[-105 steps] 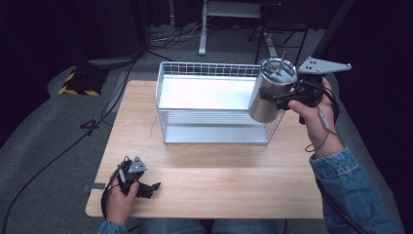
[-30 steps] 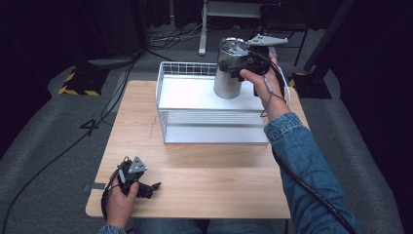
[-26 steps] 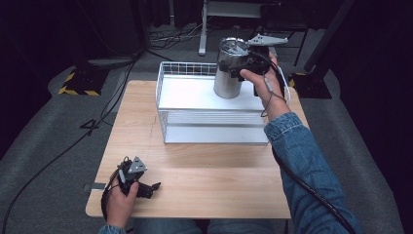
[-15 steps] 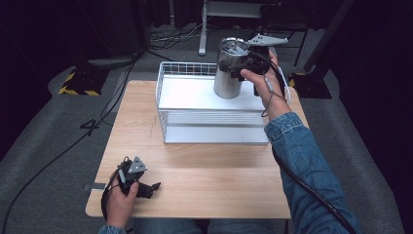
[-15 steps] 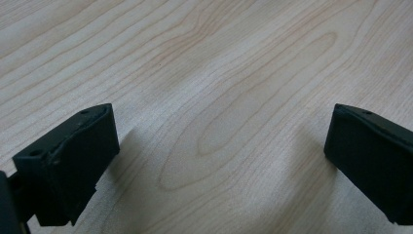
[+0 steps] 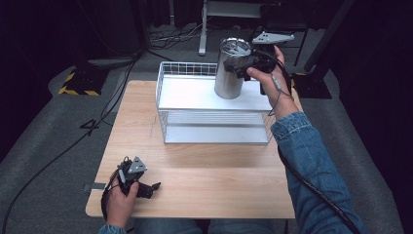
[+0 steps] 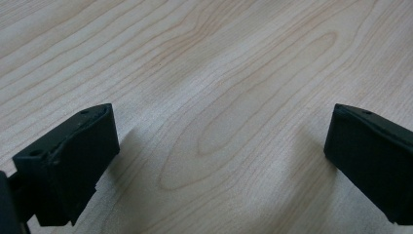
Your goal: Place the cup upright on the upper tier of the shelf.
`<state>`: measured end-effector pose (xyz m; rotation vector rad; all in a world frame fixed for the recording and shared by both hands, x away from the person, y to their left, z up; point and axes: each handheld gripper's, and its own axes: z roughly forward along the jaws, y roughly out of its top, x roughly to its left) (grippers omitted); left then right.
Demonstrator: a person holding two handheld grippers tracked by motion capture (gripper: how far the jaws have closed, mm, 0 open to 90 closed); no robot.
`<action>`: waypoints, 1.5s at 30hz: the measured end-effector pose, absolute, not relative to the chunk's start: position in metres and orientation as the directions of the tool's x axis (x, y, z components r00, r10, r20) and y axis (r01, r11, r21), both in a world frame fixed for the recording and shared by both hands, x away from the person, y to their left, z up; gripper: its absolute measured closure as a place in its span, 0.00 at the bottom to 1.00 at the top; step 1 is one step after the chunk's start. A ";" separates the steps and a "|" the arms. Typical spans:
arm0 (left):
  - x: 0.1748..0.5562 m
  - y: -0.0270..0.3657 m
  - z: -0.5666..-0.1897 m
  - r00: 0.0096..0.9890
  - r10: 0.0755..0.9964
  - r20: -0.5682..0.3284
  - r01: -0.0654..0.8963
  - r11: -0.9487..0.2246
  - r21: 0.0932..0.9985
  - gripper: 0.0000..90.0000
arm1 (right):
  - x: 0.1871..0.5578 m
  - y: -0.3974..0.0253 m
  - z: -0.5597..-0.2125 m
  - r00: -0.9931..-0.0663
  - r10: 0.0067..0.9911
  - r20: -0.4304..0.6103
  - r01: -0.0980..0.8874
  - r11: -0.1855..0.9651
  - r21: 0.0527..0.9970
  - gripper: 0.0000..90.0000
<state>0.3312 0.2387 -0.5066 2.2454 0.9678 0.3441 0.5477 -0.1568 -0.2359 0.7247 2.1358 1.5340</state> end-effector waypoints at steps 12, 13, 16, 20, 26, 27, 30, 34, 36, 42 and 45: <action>0.331 0.238 -0.507 0.689 0.724 -0.023 0.552 -0.505 0.663 0.00 | 0.528 -0.179 -0.229 -0.782 0.622 -0.048 0.152 0.264 0.953 0.00; 0.331 0.239 -0.507 0.691 0.722 -0.021 0.550 -0.507 0.663 0.00 | 0.525 -0.182 -0.229 -0.783 0.620 -0.050 0.149 0.266 0.952 0.00; 0.331 0.239 -0.506 0.692 0.721 -0.019 0.549 -0.510 0.662 0.00 | 0.517 -0.187 -0.226 -0.785 0.615 -0.075 0.130 0.282 0.950 0.00; 0.331 0.239 -0.506 0.693 0.721 -0.018 0.549 -0.511 0.662 0.00 | 0.502 -0.195 -0.221 -0.797 0.598 -0.081 0.114 0.282 0.953 0.00; 0.331 0.239 -0.506 0.693 0.721 -0.019 0.549 -0.510 0.662 0.00 | 0.476 -0.201 -0.217 -0.812 0.577 -0.085 0.098 0.279 0.955 0.00; 0.331 0.239 -0.506 0.692 0.721 -0.019 0.549 -0.510 0.662 0.00 | 0.471 -0.202 -0.217 -0.816 0.572 -0.086 0.094 0.279 0.956 0.00; 0.331 0.239 -0.506 0.692 0.721 -0.018 0.549 -0.510 0.662 0.00 | 0.459 -0.206 -0.219 -0.822 0.564 -0.081 0.096 0.278 0.956 0.00; 0.331 0.239 -0.506 0.692 0.721 -0.018 0.549 -0.510 0.662 0.00 | 0.444 -0.214 -0.225 -0.826 0.557 -0.082 0.095 0.282 0.955 0.00; 0.331 0.239 -0.506 0.692 0.721 -0.019 0.549 -0.510 0.662 0.00 | 0.437 -0.218 -0.228 -0.828 0.554 -0.088 0.092 0.289 0.953 0.00; 0.331 0.239 -0.506 0.693 0.721 -0.019 0.549 -0.510 0.662 0.00 | 0.424 -0.231 -0.241 -0.831 0.551 -0.080 0.099 0.287 0.953 0.00; 0.331 0.239 -0.506 0.693 0.721 -0.018 0.549 -0.511 0.662 0.00 | 0.418 -0.237 -0.247 -0.831 0.552 -0.073 0.105 0.284 0.953 0.00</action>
